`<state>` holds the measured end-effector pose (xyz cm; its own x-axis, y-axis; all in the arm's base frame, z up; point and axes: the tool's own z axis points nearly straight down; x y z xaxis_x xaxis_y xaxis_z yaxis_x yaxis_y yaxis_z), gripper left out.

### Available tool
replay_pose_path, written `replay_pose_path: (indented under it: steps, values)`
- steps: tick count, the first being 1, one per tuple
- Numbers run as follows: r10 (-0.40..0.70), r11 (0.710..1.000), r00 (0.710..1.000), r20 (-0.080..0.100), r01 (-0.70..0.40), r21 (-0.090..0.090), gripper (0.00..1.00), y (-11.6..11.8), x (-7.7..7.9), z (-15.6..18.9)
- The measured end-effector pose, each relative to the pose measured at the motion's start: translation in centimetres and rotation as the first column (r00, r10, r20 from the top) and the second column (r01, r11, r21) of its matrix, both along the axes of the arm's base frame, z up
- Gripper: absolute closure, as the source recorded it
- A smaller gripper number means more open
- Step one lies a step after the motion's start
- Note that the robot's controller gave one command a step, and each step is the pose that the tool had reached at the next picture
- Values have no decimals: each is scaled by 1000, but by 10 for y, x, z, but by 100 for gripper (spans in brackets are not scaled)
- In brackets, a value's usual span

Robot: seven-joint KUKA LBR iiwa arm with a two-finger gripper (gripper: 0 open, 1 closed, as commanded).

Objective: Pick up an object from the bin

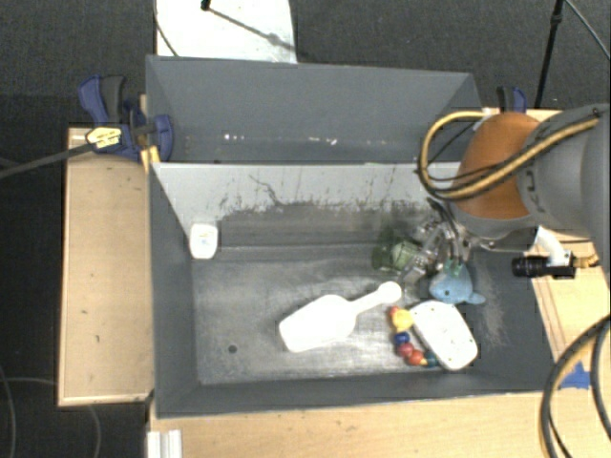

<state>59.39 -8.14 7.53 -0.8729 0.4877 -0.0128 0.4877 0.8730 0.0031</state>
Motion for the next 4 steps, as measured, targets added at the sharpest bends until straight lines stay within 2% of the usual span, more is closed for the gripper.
replay_pose_path:
  steps: [1,2,3,4]
  values:
    - [3,1000,1000,0,-3,0,100,0,0,0]
    - [6,1000,1000,-3,-6,3,100,-1,2,80]
    - [6,1000,1000,-17,-6,4,100,0,-1,16]
    - [7,1000,1000,-18,-7,4,100,0,-1,21]
